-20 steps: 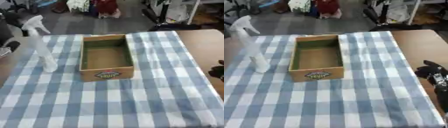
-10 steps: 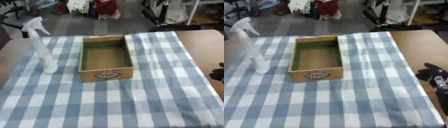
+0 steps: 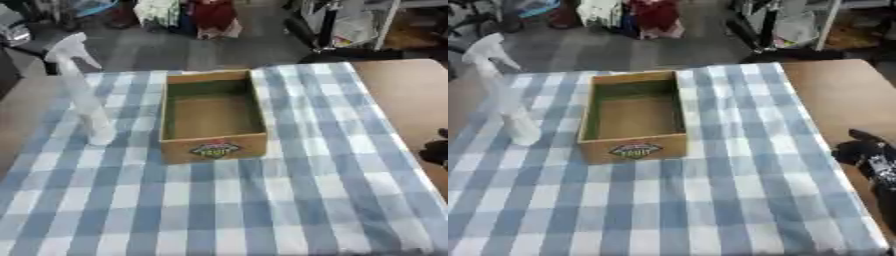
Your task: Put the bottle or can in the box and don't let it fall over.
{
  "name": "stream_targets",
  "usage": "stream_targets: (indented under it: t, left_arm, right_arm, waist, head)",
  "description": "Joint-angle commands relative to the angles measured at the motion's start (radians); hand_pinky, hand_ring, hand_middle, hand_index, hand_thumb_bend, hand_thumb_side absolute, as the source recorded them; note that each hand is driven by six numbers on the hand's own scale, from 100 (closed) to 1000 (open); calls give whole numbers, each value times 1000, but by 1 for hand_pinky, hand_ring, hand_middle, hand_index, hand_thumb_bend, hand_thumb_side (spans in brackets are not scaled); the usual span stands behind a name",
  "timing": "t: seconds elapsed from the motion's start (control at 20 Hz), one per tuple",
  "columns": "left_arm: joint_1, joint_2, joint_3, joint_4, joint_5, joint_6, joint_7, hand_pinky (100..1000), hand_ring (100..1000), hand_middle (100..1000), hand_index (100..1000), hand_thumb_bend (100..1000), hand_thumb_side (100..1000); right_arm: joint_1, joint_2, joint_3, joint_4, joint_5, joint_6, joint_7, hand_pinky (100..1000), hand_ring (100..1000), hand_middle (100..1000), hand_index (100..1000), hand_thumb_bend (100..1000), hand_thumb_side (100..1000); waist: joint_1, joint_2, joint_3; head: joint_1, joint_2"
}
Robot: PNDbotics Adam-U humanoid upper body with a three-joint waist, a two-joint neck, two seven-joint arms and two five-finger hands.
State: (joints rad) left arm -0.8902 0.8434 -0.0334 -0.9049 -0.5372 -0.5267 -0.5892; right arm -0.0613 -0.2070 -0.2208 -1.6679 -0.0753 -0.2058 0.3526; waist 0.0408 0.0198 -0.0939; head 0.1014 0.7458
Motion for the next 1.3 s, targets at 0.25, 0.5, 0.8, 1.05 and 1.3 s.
stream_targets:
  t: [0.25, 0.5, 0.8, 1.05, 1.3]
  left_arm:
    - [-36, -19, -17, 35, -64, -85, -61, 802, 715, 695, 934, 216, 664]
    - [-34, -33, -24, 51, -86, -96, -66, 801, 708, 694, 934, 218, 674]
    - [-31, -38, -28, 60, -99, -100, -70, 799, 708, 695, 935, 225, 680]
    - [-28, -42, -29, 68, -114, -98, -68, 795, 705, 695, 935, 227, 680]
    - [-25, -46, -32, 75, -129, -98, -67, 786, 695, 680, 926, 228, 672]
  right_arm:
    - [-9, -18, 1, -10, -9, -1, 7, 775, 701, 649, 848, 100, 786]
    - [-9, -17, 2, -11, -9, 1, 8, 775, 701, 649, 848, 100, 786]
    - [-9, -17, 2, -11, -10, 1, 8, 774, 700, 648, 848, 100, 786]
    - [-8, -17, 2, -11, -10, 2, 8, 774, 700, 648, 848, 100, 786]
    - [-8, -16, 3, -11, -10, 2, 9, 774, 700, 648, 848, 100, 787]
  waist:
    - [1, -11, -5]
    - [1, -11, -7]
    - [1, -10, -9]
    - [1, -10, -10]
    - [1, -9, -12]
  head:
    - [8, 4]
    - [9, 4]
    - [12, 4]
    - [12, 6]
    - [14, 6]
